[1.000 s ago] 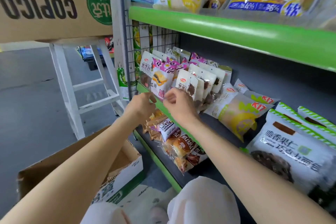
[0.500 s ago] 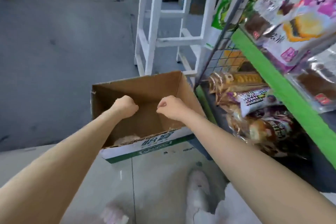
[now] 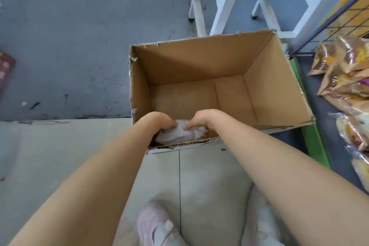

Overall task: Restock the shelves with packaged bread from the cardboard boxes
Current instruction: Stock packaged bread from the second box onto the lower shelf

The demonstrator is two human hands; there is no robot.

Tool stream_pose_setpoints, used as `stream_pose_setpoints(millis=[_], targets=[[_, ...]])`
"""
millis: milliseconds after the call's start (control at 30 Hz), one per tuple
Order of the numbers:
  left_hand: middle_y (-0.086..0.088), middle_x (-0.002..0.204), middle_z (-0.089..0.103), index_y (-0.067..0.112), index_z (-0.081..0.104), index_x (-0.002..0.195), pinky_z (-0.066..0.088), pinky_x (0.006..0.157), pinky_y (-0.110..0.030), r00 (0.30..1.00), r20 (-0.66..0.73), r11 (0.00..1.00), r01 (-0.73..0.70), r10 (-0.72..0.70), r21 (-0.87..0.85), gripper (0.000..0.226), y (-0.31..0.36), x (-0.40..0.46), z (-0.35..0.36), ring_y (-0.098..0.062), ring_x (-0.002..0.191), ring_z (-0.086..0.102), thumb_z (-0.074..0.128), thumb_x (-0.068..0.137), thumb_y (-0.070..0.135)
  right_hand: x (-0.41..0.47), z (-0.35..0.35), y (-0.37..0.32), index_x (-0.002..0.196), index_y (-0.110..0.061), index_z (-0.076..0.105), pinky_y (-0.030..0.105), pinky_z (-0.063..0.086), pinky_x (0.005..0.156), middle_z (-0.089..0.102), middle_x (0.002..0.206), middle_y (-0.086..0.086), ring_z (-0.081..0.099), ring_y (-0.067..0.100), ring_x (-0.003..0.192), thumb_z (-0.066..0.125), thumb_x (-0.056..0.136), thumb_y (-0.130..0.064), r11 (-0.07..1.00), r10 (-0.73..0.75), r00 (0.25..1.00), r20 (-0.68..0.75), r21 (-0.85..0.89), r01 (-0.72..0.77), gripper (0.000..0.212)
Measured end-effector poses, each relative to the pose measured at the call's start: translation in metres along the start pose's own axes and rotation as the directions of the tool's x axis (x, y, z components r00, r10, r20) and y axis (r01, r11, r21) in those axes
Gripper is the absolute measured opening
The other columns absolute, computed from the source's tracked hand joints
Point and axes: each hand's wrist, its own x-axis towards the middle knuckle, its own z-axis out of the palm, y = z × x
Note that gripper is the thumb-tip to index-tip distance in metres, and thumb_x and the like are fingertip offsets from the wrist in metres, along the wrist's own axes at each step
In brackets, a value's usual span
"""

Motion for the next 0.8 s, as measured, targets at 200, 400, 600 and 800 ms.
stream_pose_setpoints(millis=[200,400,600,800], targets=[[-0.006,0.08,0.06,0.007,0.056,0.116,0.039,0.052,-0.022,0.955,-0.262,0.885,-0.237,0.138,-0.4,0.052,0.018,-0.042,-0.019,-0.016,0.063,0.054,0.043,0.093,0.052,-0.044,-0.026,0.032,0.105,-0.005,0.06,0.019,0.039,0.045,0.064,0.085,0.008,0.053,0.013,0.058,0.067,0.084,-0.034,0.801,0.042,0.914,-0.403,0.56,0.21,0.037],[0.001,0.071,0.05,0.016,0.07,0.096,0.038,0.067,-0.026,0.77,-0.349,0.504,-0.621,0.534,-0.6,0.059,0.053,-0.164,-0.033,-0.012,0.063,0.047,0.031,0.092,0.059,-0.17,-0.046,0.063,0.073,-0.007,0.059,0.012,0.027,0.031,0.053,0.064,0.005,0.039,0.008,0.046,0.058,0.09,-0.01,0.292,0.111,0.839,-0.533,0.824,0.485,0.018],[0.004,0.122,0.058,0.048,0.049,0.119,0.045,0.099,-0.041,0.33,-0.374,0.369,-0.929,0.867,0.036,0.067,0.084,-0.27,-0.008,-0.018,0.112,0.057,0.064,0.055,0.058,-0.291,-0.042,0.1,0.07,-0.011,0.047,0.009,0.02,0.025,0.045,0.048,0.0,0.035,0.001,0.023,0.042,0.098,-0.014,-0.183,0.074,0.815,-0.575,0.795,0.578,0.029],[0.001,0.119,0.059,0.024,0.038,0.127,0.043,0.094,-0.046,0.035,-0.371,0.27,-0.749,0.928,0.605,0.092,0.131,-0.369,0.044,-0.026,0.112,0.054,0.082,0.052,0.054,-0.393,-0.023,0.151,0.073,-0.018,0.051,0.011,0.031,0.032,0.053,0.048,-0.004,0.042,0.004,0.037,0.053,0.093,-0.021,0.021,0.257,0.574,-0.777,0.599,0.801,0.02]])
